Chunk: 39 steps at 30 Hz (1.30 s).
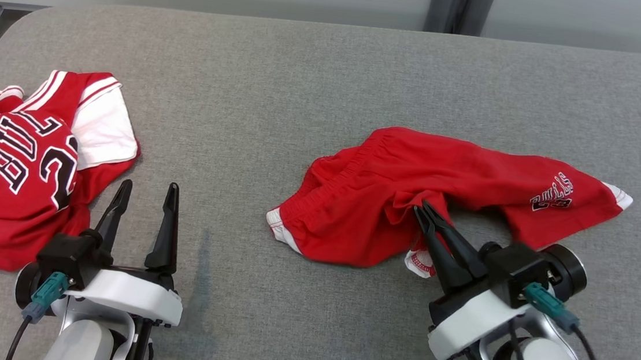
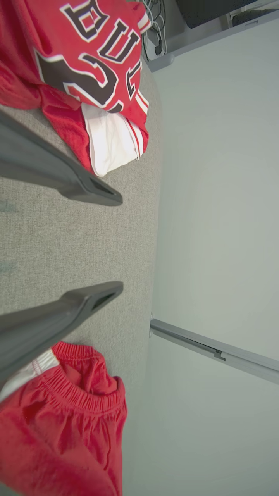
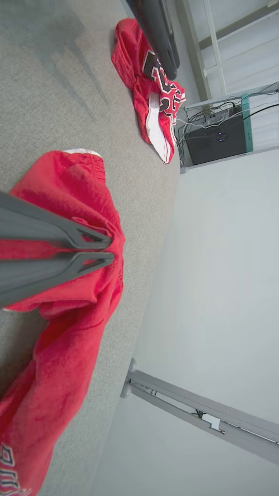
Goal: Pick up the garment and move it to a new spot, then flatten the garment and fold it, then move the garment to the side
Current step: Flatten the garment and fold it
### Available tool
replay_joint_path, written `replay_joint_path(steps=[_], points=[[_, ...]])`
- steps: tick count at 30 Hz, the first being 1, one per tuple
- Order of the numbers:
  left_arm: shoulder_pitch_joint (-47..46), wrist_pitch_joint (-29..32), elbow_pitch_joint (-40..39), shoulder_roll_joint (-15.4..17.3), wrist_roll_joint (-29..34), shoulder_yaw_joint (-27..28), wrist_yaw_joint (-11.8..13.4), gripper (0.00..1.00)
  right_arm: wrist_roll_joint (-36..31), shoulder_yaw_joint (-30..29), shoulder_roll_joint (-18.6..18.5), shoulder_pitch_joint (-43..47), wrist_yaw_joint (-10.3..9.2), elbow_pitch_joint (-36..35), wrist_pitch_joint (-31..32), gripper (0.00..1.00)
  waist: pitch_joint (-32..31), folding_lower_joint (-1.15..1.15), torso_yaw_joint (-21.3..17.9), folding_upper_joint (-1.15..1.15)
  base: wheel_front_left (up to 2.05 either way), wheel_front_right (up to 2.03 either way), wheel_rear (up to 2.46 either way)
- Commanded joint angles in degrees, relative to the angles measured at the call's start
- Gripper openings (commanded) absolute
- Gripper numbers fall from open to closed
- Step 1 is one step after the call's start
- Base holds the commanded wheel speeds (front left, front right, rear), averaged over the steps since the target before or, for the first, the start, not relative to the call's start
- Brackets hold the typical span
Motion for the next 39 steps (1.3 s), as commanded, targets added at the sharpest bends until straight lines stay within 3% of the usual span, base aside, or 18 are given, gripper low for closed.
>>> replay_joint_path(steps=[1,10,17,23,31,39], points=[[-0.36,-0.24,-0.03,0.36,0.33,0.26,-0.13,1.00,1.16,-0.22,0.06,0.65,0.01,-1.23,-0.37,0.00,-0.11,0.00,-0.32,0.00,0.00,0.00,0.00],[0.04,-0.26,-0.32,0.95,0.44,0.66,0.06,1.00,5.01,-12.12,1.91,2.78,0.01,-9.73,-2.01,0.00,-0.11,0.00,-2.07,0.00,0.00,0.00,0.00],[-0.22,-0.24,-0.65,1.22,0.45,0.35,0.35,1.00,9.70,-20.77,2.42,4.81,0.01,-12.54,-1.50,0.00,0.31,0.00,-2.98,0.00,0.00,0.00,0.00],[-0.85,-0.14,-0.79,1.38,0.43,-0.14,0.27,1.00,10.70,-25.56,2.47,4.83,0.01,-7.18,-2.39,0.00,0.73,0.00,-3.18,0.00,0.00,0.00,0.00],[-1.79,-0.05,-1.07,1.59,0.36,-0.57,0.27,1.00,10.32,-27.29,2.44,2.95,0.01,-0.38,-3.61,0.00,1.91,0.00,-2.71,0.00,0.00,0.00,0.00],[-3.02,-0.07,-1.19,1.38,0.30,-1.15,-0.06,1.00,7.41,-29.80,2.42,-3.25,0.01,11.61,-5.16,0.00,4.12,0.00,-1.63,0.00,0.00,0.00,0.00]])
